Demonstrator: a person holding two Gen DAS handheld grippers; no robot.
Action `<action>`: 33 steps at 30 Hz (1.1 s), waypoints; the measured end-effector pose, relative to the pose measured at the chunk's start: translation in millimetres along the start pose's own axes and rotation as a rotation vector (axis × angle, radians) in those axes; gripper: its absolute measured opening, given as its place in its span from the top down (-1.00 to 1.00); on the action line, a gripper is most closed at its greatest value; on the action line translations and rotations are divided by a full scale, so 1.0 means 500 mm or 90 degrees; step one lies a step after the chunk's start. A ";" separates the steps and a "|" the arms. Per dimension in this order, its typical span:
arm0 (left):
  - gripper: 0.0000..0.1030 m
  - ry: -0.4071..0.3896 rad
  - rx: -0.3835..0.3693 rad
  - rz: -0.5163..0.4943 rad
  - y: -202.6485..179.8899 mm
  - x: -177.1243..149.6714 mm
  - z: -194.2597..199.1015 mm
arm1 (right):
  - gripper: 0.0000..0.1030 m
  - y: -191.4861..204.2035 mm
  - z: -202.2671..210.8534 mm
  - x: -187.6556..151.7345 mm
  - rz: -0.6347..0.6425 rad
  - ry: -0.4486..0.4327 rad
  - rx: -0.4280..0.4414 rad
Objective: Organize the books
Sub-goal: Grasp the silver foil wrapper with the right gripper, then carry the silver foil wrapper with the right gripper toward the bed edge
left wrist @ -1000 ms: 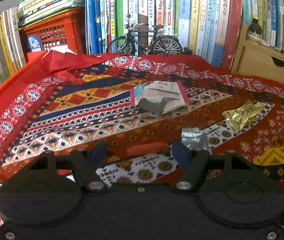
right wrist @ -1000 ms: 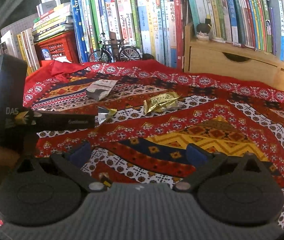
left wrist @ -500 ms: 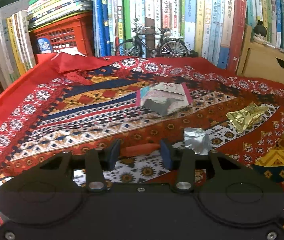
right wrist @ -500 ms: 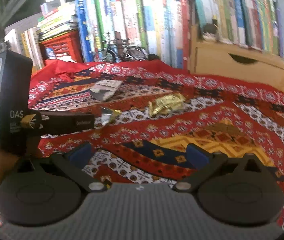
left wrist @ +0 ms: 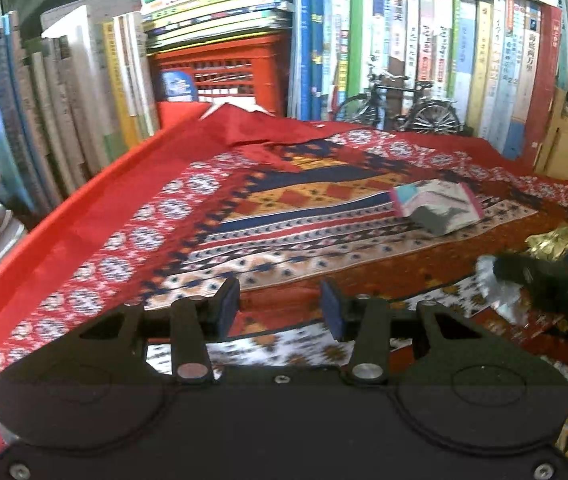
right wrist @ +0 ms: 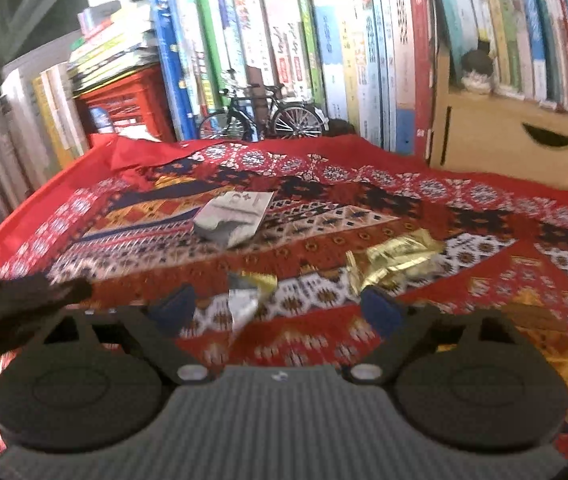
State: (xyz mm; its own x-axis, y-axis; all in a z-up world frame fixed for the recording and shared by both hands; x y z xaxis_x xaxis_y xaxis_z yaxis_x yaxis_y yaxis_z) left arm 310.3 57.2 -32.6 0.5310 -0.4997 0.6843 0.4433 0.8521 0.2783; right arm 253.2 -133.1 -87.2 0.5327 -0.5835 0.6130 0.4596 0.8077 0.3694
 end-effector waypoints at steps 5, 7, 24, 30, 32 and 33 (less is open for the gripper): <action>0.19 0.001 0.019 -0.025 0.033 -0.016 0.022 | -0.12 0.008 -0.051 -0.011 0.003 0.023 -0.044; 0.18 0.001 0.021 -0.027 0.043 -0.020 0.027 | -0.14 0.012 -0.046 -0.013 0.005 0.020 -0.039; 0.18 -0.007 0.020 -0.024 0.068 -0.049 0.076 | 0.29 0.030 -0.032 -0.008 0.012 -0.021 -0.020; 0.18 -0.007 0.017 -0.010 0.082 -0.074 0.099 | 0.28 0.048 0.029 -0.012 0.019 -0.037 0.001; 0.18 -0.007 0.011 -0.002 0.086 -0.084 0.109 | 0.28 0.052 0.054 -0.024 0.010 -0.036 0.004; 0.18 -0.006 0.007 0.000 0.088 -0.091 0.113 | 0.28 0.055 0.067 -0.030 0.005 -0.037 0.008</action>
State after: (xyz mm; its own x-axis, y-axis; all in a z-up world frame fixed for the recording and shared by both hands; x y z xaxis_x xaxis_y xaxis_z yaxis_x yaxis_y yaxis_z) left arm 264.8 126.1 -13.4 0.5247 -0.4979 0.6905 0.4355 0.8540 0.2848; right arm 234.0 -99.3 -62.8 0.4937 -0.5710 0.6560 0.4458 0.8138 0.3728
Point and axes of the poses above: each gripper's, at about its wrist camera, not at the fingertips, and z roughly against the way its jaws point, y to its left, x to its top, the point moved 10 cm from there along -z, roughly the way its jaws point, and after that the axes turned 14 degrees about -z, right-handed, at the moved point
